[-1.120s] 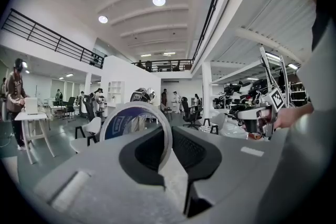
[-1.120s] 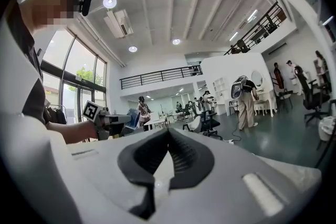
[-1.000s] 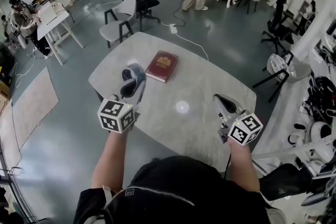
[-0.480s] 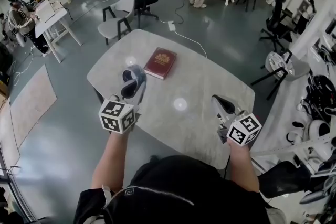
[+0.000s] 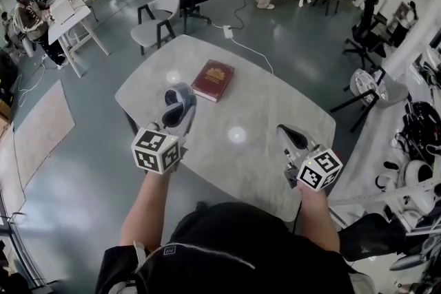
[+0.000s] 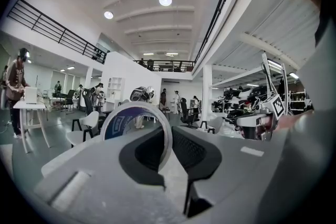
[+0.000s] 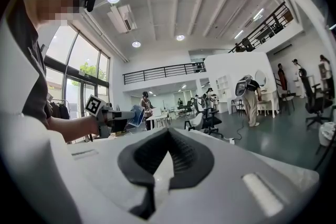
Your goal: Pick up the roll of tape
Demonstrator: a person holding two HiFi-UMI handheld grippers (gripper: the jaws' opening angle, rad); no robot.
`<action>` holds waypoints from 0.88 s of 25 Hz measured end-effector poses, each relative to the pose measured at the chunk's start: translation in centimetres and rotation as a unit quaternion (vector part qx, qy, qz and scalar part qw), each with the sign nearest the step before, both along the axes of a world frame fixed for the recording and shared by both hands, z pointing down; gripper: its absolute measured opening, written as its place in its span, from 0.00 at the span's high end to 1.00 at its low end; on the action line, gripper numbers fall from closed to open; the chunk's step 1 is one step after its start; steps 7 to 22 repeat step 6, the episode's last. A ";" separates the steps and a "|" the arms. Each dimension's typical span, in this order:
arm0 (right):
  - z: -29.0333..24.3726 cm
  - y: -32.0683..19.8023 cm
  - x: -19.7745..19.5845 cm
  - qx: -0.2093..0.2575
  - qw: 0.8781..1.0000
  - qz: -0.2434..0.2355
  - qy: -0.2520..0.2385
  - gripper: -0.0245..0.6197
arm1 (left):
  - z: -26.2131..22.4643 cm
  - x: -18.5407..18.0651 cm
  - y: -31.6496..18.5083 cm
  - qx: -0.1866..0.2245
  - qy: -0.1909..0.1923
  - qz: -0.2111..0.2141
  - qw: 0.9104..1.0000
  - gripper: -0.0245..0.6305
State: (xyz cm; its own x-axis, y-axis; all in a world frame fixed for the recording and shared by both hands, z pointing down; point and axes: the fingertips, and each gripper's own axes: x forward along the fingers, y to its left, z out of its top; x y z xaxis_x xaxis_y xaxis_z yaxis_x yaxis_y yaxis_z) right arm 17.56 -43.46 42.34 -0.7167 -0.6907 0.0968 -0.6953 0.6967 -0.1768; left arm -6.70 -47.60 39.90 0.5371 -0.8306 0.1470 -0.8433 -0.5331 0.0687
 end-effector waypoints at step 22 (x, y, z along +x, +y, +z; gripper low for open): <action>0.2 0.0 0.1 -0.002 1.000 0.000 -0.003 0.96 | 0.2 0.2 0.2 -0.001 -0.003 0.000 1.000 0.88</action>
